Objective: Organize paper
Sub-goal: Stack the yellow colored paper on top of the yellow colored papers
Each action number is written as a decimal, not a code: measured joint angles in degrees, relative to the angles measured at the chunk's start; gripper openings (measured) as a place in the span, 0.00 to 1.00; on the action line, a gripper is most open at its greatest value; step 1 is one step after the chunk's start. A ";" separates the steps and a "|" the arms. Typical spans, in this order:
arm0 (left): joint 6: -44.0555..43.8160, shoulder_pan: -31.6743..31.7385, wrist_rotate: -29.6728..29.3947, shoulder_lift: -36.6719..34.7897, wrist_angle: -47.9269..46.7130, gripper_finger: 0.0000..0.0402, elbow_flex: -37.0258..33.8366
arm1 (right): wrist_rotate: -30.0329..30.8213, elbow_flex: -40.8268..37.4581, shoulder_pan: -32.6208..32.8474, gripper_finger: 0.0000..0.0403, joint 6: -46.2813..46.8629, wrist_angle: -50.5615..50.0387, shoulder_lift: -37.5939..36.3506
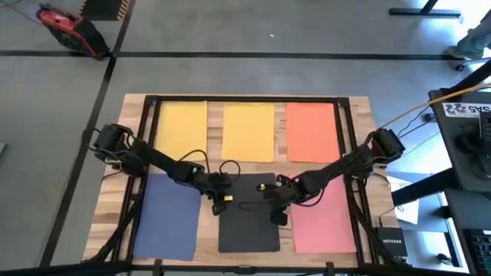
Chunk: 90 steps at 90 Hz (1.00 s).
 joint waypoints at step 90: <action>21.20 17.08 -20.50 -17.24 -31.80 0.28 -7.82 | 7.11 0.02 -0.57 0.00 -2.84 -1.33 -0.14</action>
